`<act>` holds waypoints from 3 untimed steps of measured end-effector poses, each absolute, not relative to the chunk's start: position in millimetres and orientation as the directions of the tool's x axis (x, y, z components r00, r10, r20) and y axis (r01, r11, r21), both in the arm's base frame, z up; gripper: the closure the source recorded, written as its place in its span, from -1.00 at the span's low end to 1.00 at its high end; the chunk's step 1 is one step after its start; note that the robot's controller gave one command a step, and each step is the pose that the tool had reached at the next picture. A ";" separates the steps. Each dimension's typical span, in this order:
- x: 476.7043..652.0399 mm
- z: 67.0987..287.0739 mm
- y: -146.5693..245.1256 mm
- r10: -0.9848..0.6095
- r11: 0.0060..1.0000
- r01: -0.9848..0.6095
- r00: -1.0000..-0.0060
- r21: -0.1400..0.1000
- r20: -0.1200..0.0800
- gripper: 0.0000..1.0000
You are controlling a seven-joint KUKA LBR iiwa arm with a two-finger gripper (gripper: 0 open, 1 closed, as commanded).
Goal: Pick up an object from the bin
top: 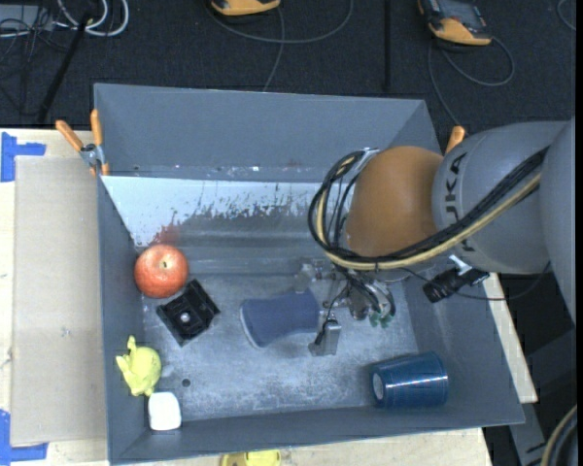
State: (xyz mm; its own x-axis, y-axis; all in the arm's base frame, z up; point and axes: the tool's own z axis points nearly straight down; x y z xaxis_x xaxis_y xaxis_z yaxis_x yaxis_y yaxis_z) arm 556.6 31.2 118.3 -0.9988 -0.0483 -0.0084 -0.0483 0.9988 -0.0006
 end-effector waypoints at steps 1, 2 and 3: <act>560.3 100.4 53.8 -0.066 0.998 -0.066 -0.998 0.001 0.004 -1.00; 585.6 104.1 42.4 -0.146 0.989 -0.146 -0.989 0.000 -0.003 -1.00; 563.5 70.8 47.7 -0.016 1.000 -0.016 -1.000 0.001 0.000 -1.00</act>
Offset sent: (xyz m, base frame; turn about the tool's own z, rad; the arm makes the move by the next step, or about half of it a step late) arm 0.0277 0.0111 -0.0139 -0.0984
